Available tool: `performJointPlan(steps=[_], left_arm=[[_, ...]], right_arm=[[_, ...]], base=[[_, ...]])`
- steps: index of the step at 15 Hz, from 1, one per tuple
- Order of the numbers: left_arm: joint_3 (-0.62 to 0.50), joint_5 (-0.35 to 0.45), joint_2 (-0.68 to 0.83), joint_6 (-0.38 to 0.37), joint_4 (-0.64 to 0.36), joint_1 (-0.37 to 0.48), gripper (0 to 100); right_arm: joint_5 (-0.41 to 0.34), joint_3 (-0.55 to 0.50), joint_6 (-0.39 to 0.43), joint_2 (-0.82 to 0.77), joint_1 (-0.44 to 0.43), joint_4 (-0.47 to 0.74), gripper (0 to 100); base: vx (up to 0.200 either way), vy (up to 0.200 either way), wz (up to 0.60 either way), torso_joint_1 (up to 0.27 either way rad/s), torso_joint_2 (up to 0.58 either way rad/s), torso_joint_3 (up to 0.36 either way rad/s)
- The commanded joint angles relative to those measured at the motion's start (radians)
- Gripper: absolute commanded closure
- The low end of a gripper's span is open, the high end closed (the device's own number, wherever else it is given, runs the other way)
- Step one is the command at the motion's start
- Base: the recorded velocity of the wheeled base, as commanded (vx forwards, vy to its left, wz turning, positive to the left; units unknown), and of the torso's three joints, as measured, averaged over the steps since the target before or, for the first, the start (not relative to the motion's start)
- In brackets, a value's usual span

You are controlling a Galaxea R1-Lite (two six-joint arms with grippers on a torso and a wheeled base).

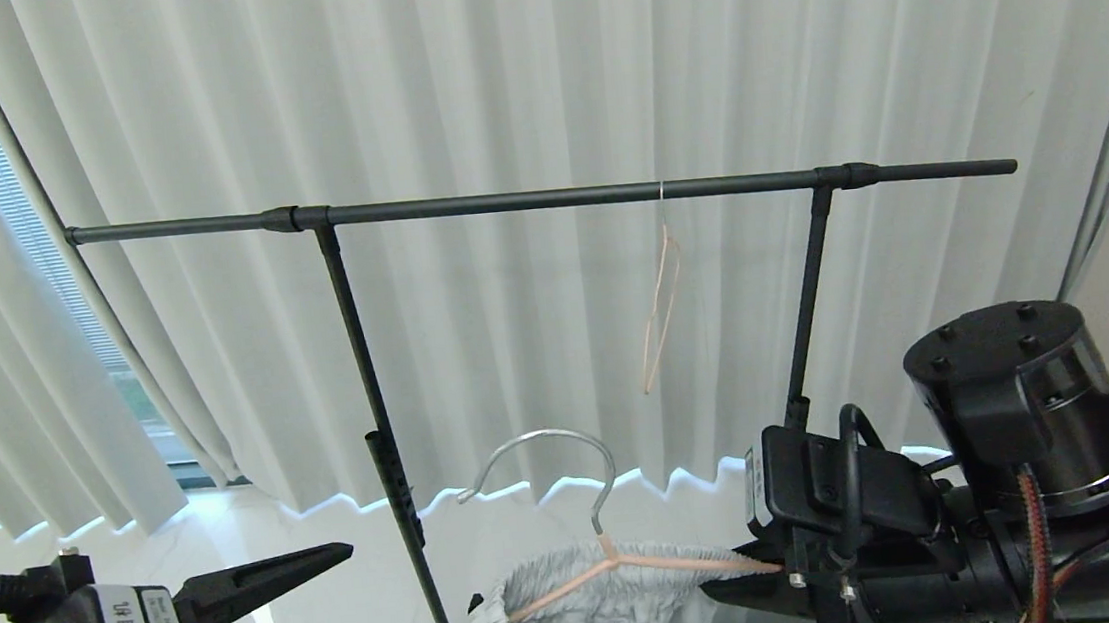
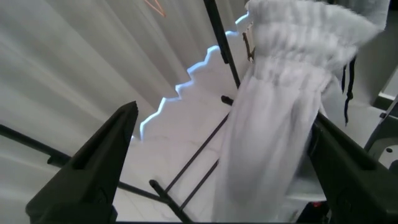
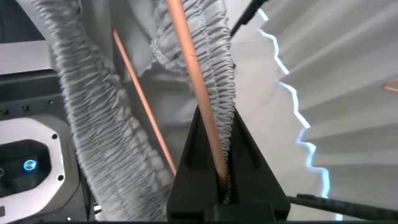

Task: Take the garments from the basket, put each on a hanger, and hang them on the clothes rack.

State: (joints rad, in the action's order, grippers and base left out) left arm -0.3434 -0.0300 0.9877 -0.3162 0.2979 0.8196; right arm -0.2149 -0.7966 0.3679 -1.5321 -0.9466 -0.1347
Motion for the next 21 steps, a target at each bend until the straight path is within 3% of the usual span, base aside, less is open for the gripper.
performJointPlan(steps=[1,4,9,12,17,21], left_arm=[[0.017,0.001,-0.018,0.0,0.0,-0.043,0],[0.043,0.001,-0.04,0.002,0.0,-0.109,0],[0.118,0.001,-0.06,0.022,0.0,-0.126,0],[0.193,0.001,-0.034,0.051,0.0,-0.218,0],[0.115,0.002,0.167,0.095,0.0,-0.366,0],[0.07,0.002,0.235,0.109,0.001,-0.375,0]], right_arm=[[0.011,-0.006,0.0,0.023,0.028,0.001,100],[0.037,-0.015,0.002,0.023,0.063,-0.002,100],[0.089,-0.059,-0.001,0.02,0.14,-0.006,100],[0.092,-0.108,-0.018,0.023,0.16,-0.008,100],[0.078,-0.187,-0.075,0.023,0.144,-0.008,100],[0.078,-0.234,-0.121,0.017,0.111,-0.006,100]], base=[[0.0,0.0,0.0,0.0,0.0,0.0],[0.0,0.0,0.0,0.0,0.0,0.0],[0.0,0.0,0.0,0.0,0.0,0.0],[0.0,0.0,0.0,0.0,0.0,0.0],[0.0,0.0,0.0,0.0,0.0,0.0],[0.0,0.0,0.0,0.0,0.0,0.0]])
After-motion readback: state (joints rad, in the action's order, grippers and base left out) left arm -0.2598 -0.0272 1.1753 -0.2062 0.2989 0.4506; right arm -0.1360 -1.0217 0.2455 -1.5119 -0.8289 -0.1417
